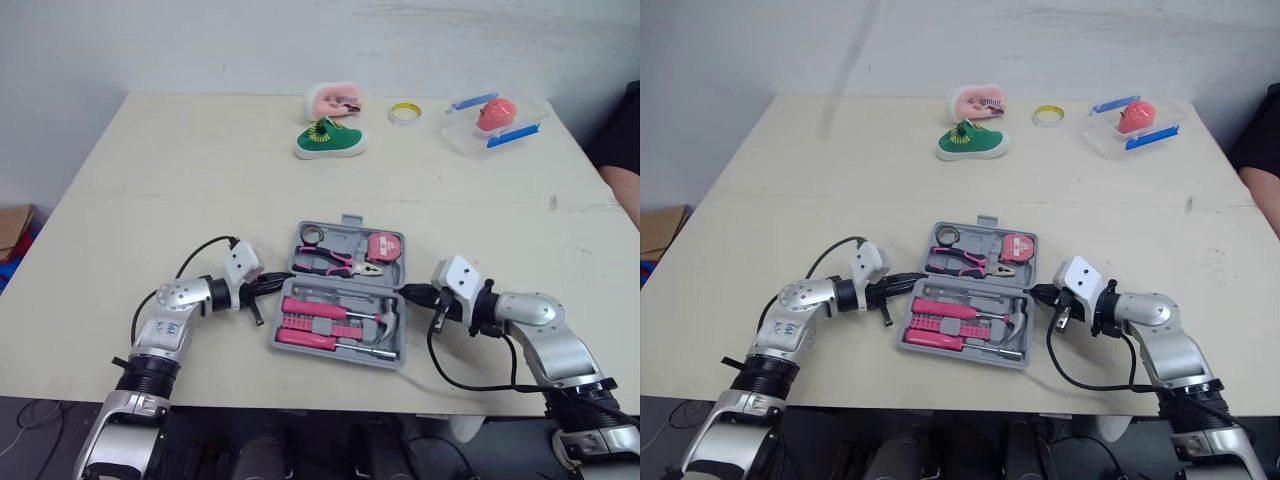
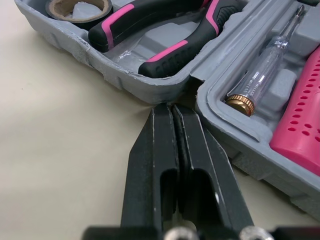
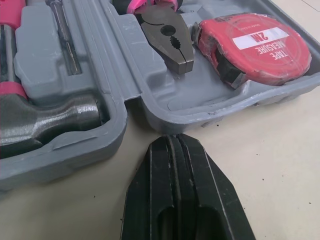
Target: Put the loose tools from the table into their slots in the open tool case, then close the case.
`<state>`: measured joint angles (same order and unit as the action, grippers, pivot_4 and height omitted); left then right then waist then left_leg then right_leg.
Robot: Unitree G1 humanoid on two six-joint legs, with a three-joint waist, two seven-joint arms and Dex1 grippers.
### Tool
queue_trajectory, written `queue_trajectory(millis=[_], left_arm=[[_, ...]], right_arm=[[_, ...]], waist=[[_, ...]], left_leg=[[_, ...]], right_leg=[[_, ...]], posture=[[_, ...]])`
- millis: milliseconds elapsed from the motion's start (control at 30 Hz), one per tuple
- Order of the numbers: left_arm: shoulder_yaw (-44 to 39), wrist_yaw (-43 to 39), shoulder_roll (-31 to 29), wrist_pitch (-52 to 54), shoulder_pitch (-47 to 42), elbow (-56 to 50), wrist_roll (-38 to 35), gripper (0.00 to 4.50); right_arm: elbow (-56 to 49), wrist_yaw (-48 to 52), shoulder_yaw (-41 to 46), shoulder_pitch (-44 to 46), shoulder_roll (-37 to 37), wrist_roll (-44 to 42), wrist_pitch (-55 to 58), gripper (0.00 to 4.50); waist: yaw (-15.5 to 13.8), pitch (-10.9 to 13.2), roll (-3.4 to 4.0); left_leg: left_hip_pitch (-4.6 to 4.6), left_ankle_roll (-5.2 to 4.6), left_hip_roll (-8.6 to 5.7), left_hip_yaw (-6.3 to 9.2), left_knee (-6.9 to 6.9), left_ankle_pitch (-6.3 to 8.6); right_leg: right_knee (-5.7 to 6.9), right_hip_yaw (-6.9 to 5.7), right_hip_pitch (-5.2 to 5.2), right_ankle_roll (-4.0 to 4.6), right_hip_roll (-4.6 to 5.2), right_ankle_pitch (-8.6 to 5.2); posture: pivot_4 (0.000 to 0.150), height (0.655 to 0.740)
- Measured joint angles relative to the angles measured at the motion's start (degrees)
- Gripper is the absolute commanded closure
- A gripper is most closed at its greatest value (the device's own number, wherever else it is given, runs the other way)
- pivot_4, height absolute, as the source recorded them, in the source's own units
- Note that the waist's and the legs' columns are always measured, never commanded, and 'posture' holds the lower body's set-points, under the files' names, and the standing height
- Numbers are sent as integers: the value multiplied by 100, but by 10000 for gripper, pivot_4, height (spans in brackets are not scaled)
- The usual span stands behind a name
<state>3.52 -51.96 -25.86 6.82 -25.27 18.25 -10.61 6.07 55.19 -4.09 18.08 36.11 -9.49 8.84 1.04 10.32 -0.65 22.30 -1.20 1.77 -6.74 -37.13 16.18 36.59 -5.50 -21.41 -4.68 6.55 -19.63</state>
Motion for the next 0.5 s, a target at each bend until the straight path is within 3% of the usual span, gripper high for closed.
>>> queue_trajectory(millis=[267, 500], left_arm=[[-128, 321, 58, 377, 281, -474, -1, 45000], [-156, 457, 30, 449, 339, -591, 10, 45000]], right_arm=[[949, 37, -134, 717, -248, 247, -395, 44739], [1060, 73, -190, 779, -291, 313, -509, 44739]], waist=[[58, -1, -1], [71, -1, -1]], left_leg=[[-7, 0, 0, 1, 2, -2], [-9, 2, 0, -1, 2, -2]], right_leg=[[8, 3, 2, 0, 2, 0], [9, 6, 2, 0, 2, 0]], posture=[[1500, 7400], [1500, 7400]])
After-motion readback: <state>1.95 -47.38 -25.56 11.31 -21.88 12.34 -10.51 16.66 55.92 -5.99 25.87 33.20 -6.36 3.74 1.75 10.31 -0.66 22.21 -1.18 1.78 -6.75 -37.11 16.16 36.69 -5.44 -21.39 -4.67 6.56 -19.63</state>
